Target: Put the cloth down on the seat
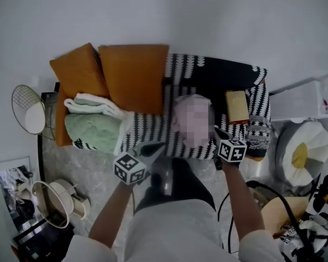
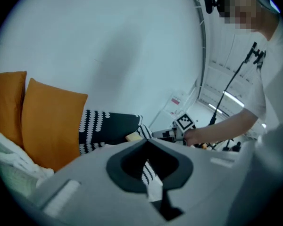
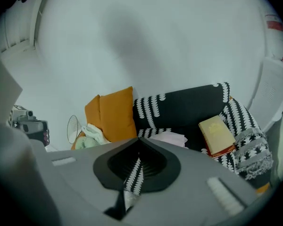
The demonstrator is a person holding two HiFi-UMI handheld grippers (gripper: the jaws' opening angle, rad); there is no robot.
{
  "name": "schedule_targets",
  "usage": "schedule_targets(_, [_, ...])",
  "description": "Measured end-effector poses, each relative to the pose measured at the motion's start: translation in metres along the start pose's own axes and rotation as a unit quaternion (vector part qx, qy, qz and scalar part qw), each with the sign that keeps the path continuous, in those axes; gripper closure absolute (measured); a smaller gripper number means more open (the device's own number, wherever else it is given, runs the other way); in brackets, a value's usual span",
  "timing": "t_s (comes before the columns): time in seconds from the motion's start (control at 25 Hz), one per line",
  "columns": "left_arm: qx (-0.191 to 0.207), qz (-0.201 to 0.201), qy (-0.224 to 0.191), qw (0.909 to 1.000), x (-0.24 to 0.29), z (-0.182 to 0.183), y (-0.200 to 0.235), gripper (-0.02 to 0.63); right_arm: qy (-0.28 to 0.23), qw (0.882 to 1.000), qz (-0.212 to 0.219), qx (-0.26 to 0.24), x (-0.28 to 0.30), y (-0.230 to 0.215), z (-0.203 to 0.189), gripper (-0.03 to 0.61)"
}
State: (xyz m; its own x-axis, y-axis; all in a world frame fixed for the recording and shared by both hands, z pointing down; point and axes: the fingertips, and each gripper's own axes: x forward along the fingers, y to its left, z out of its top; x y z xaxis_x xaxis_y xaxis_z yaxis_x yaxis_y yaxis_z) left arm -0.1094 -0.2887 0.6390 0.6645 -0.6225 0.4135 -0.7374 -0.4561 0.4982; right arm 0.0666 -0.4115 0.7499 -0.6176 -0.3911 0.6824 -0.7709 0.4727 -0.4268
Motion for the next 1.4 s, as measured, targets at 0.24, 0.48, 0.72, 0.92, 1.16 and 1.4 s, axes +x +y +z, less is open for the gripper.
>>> schedule_targets(0.24, [0.031, -0.003, -0.006, 0.9995, -0.059, -0.025, -0.031, 0.613, -0.032, 0.999, -0.012, -0.01, -0.046, 0.055, -0.028, 0.574])
schedule_targets(0.48, [0.066, 0.019, -0.029, 0.9972, -0.125, -0.041, -0.054, 0.612, -0.044, 0.997, -0.021, -0.057, -0.092, 0.117, -0.06, 0.574])
schedule_targets(0.72, [0.079, 0.008, -0.035, 0.9962, -0.182, -0.047, -0.096, 0.612, -0.068, 0.994, -0.02, -0.088, -0.149, 0.176, -0.083, 0.574])
schedule_targets(0.92, [0.095, -0.013, -0.043, 0.9944, -0.225, -0.045, -0.14, 0.614, -0.08, 0.986, -0.015, -0.148, -0.207, 0.218, -0.103, 0.574])
schedule_targets(1.16, [0.093, -0.02, -0.056, 0.9939, -0.244, -0.043, -0.192, 0.613, -0.116, 0.979, -0.021, -0.166, -0.286, 0.238, -0.111, 0.574])
schedule_targets(1.4, [0.108, -0.031, -0.075, 0.9909, -0.247, -0.032, -0.244, 0.612, -0.16, 0.972, -0.016, -0.174, -0.348, 0.247, -0.101, 0.574])
